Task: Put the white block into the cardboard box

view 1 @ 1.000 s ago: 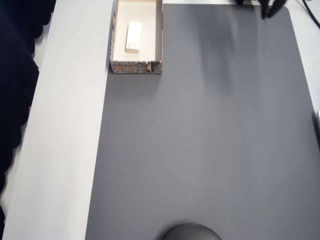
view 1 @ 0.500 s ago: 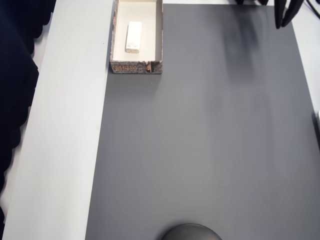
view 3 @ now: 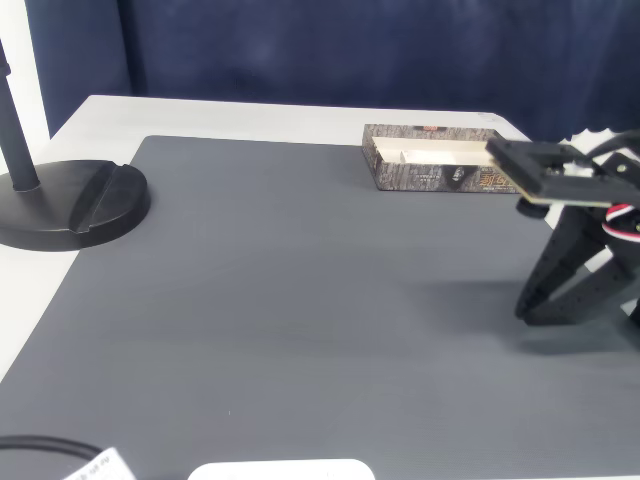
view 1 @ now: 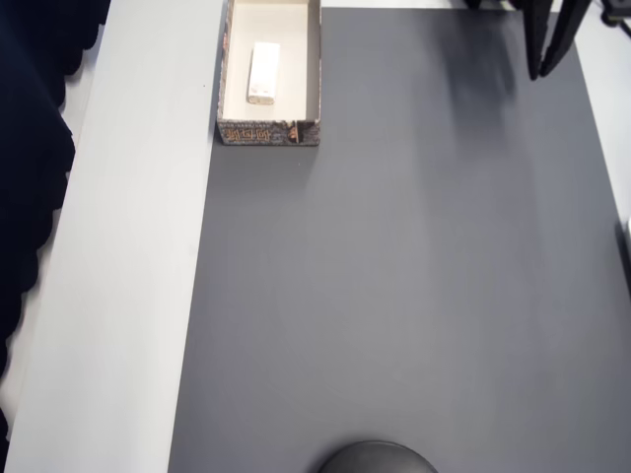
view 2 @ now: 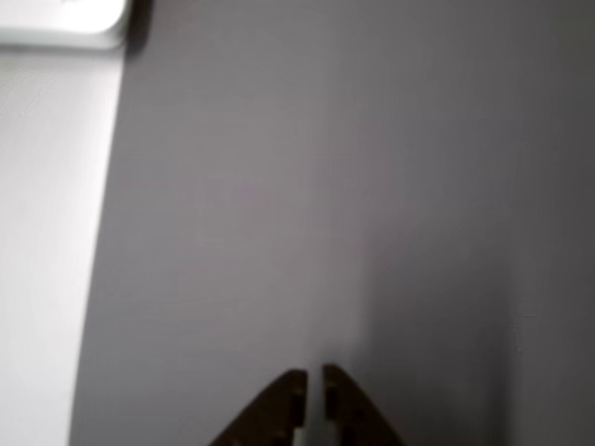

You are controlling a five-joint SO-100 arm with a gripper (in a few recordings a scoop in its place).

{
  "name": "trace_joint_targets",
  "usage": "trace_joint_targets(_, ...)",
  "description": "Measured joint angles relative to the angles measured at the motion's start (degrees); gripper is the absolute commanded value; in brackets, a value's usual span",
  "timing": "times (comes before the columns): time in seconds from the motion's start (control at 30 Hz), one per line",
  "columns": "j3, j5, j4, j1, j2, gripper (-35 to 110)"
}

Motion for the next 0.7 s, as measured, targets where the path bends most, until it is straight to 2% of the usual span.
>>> trace_joint_targets(0.17,3.34,1.49,0.00,3.25,5.10,-2)
trace_joint_targets(0.7,11.69,1.49,-2.02,4.48,15.38,-2)
